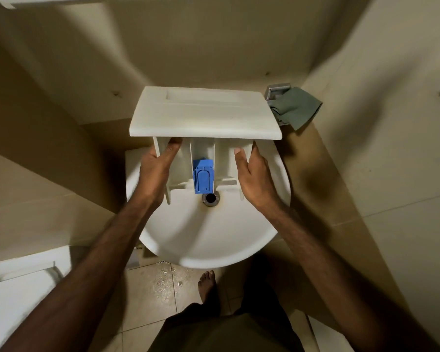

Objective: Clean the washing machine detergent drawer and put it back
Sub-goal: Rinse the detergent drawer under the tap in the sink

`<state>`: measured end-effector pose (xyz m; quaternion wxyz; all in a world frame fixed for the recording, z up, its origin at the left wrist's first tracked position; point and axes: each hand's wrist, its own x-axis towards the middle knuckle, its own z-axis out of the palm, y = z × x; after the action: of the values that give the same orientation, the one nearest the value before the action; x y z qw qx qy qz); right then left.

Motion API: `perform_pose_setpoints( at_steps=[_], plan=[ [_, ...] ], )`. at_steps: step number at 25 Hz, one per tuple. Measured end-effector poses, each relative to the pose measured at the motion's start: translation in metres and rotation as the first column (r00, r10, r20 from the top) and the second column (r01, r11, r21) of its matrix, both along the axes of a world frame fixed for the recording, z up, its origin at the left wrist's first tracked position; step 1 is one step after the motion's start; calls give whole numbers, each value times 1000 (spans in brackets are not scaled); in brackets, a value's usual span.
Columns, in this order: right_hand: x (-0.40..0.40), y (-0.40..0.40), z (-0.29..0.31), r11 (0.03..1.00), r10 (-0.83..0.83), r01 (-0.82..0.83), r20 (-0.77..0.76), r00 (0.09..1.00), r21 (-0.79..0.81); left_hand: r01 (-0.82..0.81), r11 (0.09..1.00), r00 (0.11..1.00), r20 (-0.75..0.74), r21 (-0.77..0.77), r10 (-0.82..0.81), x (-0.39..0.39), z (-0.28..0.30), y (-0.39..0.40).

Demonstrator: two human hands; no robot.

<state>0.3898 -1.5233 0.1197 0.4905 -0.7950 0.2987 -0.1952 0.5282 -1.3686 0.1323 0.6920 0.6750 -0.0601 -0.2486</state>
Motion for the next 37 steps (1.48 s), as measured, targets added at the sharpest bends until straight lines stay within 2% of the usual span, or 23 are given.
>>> perform_pose_setpoints(
  at_steps=[2,5,7,12,14,18,20,22,26,28,30,32,34,35,37],
  plan=[
    [-3,4,-14,1000,-4,4,-39,999,-4,5,1000,1000,-6,28,-5,-5,-8,4],
    [-18,15,-41,1000,29,-27,-149,988,15,43,994,992,-120,101,-30,-24,-31,14],
    [-17,14,-40,999,31,-29,-157,987,14,57,994,991,-123,95,-45,-27,-30,14],
    [14,-9,3,995,-15,14,-10,1000,-98,16,999,995,94,-48,-11,2,7,1],
    [16,-9,1,996,-33,31,-18,999,-88,16,997,995,101,-81,-7,1,5,0],
    [-13,15,-45,1000,17,-19,-160,987,-7,20,997,996,-86,75,-13,-25,-37,17],
    [-20,21,-53,1000,29,-31,-195,980,-6,28,992,992,-127,121,-12,-30,-44,21],
    [-7,12,-37,1000,6,-9,-165,986,-18,22,996,996,-92,84,-14,-20,-26,11],
    [24,-18,14,988,-93,99,55,994,-116,13,997,989,148,-77,-2,7,30,-10],
    [22,-14,14,978,-129,143,101,986,-149,-5,994,985,173,-108,24,7,27,-9],
    [8,0,-12,988,-133,133,7,991,-79,-27,999,989,146,-28,31,-10,-5,2],
    [-13,17,-39,997,-73,74,-123,990,5,-15,996,1000,9,85,14,-35,-37,15],
    [-25,24,-51,1000,-10,15,-171,985,27,17,989,994,-112,150,0,-44,-49,22],
    [-21,22,-46,1000,-2,5,-169,986,19,20,990,993,-121,142,-3,-39,-45,20],
    [-4,8,-27,998,-49,44,-135,990,-36,-15,997,999,-40,79,18,-22,-27,10]
  ],
)
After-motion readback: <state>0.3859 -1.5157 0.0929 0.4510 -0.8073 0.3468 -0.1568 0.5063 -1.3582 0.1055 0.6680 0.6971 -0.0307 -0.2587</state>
